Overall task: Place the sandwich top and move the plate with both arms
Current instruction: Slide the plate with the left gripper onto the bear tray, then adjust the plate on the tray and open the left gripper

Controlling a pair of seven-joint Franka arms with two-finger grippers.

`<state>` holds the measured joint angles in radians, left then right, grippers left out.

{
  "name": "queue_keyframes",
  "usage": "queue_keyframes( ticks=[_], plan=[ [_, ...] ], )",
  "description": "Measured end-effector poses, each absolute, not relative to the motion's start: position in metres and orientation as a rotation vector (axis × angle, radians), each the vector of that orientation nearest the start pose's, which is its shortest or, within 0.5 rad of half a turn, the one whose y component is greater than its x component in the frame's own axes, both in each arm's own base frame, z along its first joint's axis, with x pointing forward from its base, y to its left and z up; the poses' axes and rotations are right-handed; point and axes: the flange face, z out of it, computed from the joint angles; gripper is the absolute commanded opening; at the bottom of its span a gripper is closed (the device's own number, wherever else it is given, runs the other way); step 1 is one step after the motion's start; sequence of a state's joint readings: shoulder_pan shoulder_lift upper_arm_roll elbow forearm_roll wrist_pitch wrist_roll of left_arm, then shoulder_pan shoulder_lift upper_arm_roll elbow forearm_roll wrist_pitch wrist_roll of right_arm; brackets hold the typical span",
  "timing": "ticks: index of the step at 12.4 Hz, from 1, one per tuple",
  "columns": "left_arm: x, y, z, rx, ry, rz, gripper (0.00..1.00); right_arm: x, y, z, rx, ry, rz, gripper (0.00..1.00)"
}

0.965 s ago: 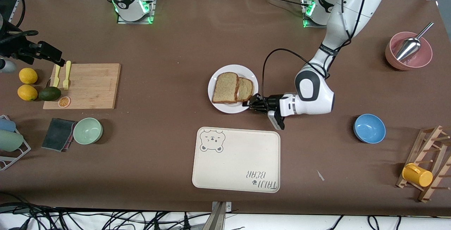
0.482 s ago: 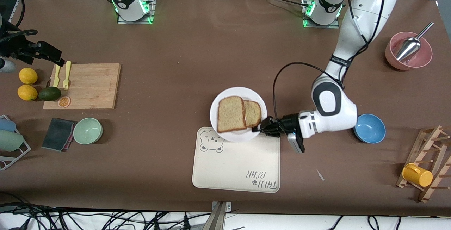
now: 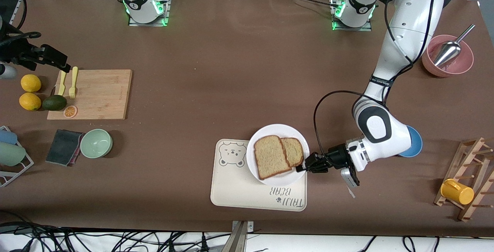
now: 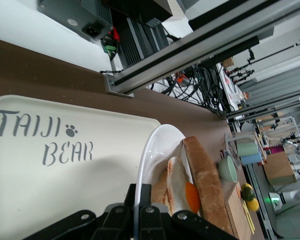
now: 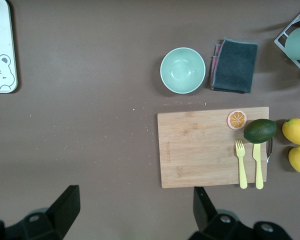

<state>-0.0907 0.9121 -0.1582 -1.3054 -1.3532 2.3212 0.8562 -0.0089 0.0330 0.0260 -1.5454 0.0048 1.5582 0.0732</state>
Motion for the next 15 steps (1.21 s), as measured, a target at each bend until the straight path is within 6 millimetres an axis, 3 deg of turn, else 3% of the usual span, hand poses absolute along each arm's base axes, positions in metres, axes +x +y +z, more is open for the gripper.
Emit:
queue_keyframes(
  ticks=[6, 11, 15],
  plan=[
    [0.755, -0.174, 0.178, 2.044, 0.060, 0.487, 0.00, 0.562, 0.010, 0.616, -3.135, 0.088, 0.049, 1.00],
    [0.746, -0.203, 0.142, 2.041, 0.069, 0.442, 0.00, 0.561, 0.010, 0.616, -3.135, 0.088, 0.061, 1.00],
    [0.739, -0.221, 0.132, 2.033, 0.066, 0.417, 0.00, 0.561, 0.011, 0.615, -3.134, 0.086, 0.063, 1.00]
  ],
)
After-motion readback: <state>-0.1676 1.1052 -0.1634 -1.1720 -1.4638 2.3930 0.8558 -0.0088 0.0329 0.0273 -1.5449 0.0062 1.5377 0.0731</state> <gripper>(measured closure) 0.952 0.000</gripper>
